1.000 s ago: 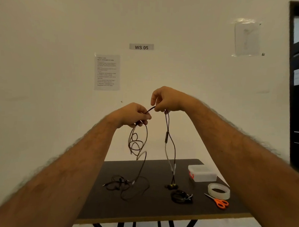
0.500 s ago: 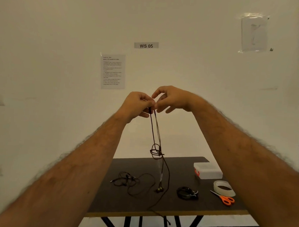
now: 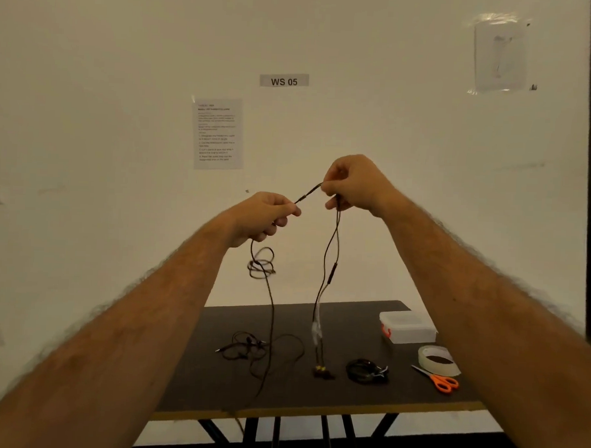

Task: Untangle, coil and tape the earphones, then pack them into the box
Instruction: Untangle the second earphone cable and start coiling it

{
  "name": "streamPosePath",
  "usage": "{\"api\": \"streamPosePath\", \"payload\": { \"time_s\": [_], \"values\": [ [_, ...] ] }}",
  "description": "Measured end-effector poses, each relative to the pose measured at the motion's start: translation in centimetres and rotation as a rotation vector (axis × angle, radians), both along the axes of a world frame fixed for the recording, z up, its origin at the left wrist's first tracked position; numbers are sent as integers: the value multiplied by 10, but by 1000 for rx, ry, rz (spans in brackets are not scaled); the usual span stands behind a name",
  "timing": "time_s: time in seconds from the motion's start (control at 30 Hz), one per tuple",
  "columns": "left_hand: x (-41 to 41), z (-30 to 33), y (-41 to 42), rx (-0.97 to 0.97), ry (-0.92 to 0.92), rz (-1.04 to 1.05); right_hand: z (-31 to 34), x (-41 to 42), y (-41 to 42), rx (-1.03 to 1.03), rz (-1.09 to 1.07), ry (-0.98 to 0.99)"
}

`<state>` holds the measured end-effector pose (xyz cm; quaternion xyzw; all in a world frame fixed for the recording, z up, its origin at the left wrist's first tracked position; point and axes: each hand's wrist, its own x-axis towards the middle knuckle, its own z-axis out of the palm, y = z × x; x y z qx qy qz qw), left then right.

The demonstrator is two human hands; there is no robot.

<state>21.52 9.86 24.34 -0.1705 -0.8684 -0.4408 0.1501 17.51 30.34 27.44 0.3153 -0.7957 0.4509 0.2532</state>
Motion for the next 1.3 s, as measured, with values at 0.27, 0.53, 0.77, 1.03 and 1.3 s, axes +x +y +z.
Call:
{"api": "streamPosePath", "payload": {
  "time_s": [0.27, 0.53, 0.77, 1.03, 1.3],
  "values": [
    [5, 10, 2, -64, 86, -26, -7, 3, 19, 220, 235, -275],
    [-3, 1, 11, -29, 59, -58, -8, 2, 4, 254, 117, -58],
    [-2, -7, -3, 41, 63, -90, -12, -2, 16, 157, 217, -190],
    [-2, -14, 13, -52, 78, -81, -19, 5, -4, 270, 235, -134],
    [-7, -29, -15, 3, 37, -46, -27, -8, 18, 118, 134, -137]
  ]
}}
